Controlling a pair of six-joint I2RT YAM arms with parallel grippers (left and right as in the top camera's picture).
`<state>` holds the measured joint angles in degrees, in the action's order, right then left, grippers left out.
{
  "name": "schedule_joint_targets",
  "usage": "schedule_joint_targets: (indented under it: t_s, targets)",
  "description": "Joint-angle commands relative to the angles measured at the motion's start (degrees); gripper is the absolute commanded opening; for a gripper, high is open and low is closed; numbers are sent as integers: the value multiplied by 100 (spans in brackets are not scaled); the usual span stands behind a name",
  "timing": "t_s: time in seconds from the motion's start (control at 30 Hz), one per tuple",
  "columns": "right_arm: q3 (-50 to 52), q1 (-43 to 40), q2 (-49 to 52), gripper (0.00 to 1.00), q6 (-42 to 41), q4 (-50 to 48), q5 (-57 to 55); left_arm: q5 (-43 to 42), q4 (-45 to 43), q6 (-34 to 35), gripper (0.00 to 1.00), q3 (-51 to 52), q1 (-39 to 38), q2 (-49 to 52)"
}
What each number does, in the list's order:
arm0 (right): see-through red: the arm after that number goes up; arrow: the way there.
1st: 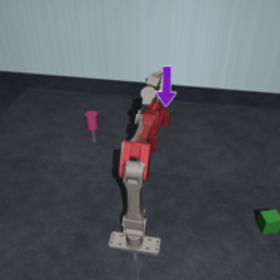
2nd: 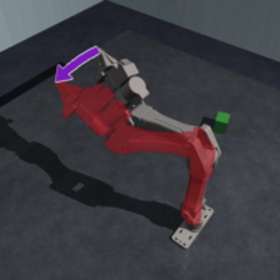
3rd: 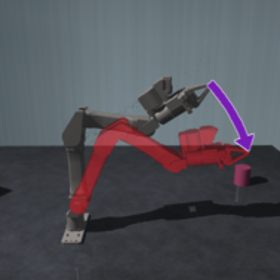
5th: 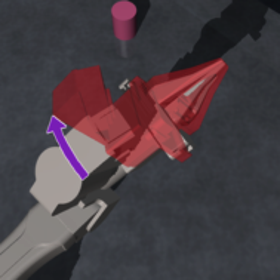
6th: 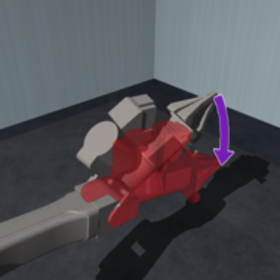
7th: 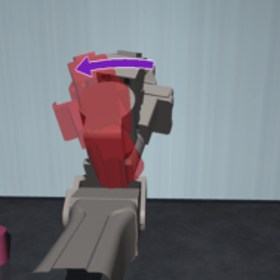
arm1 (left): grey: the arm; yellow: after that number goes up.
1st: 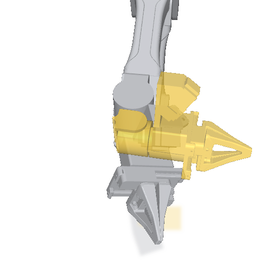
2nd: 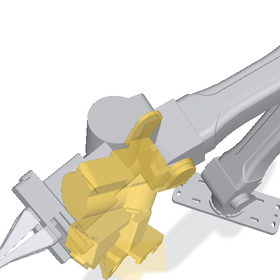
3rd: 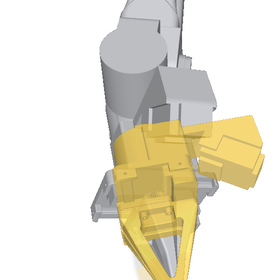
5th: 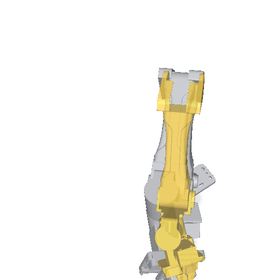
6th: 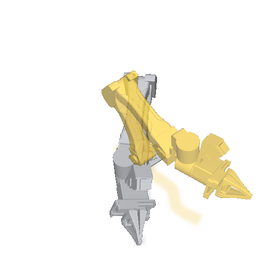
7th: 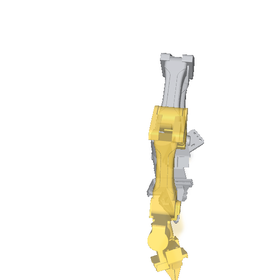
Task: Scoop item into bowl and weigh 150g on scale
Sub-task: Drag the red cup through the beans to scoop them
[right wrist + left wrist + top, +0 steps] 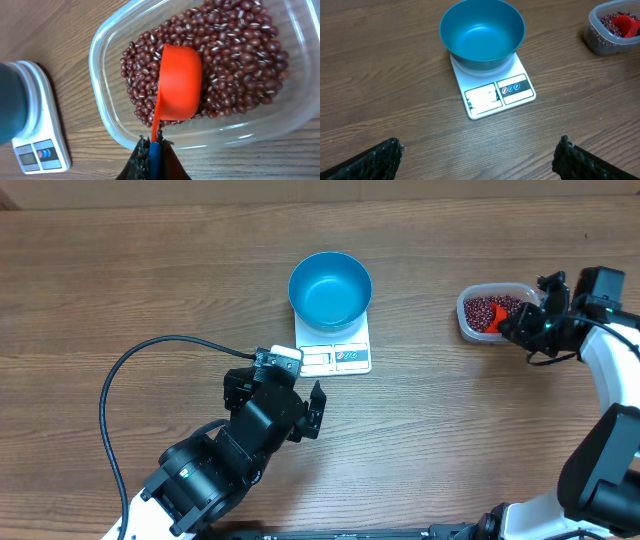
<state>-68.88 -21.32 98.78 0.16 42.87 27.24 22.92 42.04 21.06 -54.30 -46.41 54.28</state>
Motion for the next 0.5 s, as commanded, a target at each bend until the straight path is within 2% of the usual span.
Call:
schedule_joint_targets:
  t_s: [0.0,0.47]
  targets:
    - [68,-227,26,4,-11,37,647,-7,-2,83,100,48,31,9]
    - [68,-420,26,4,-11,105,1281,-9,-2,83,100,48,31,9]
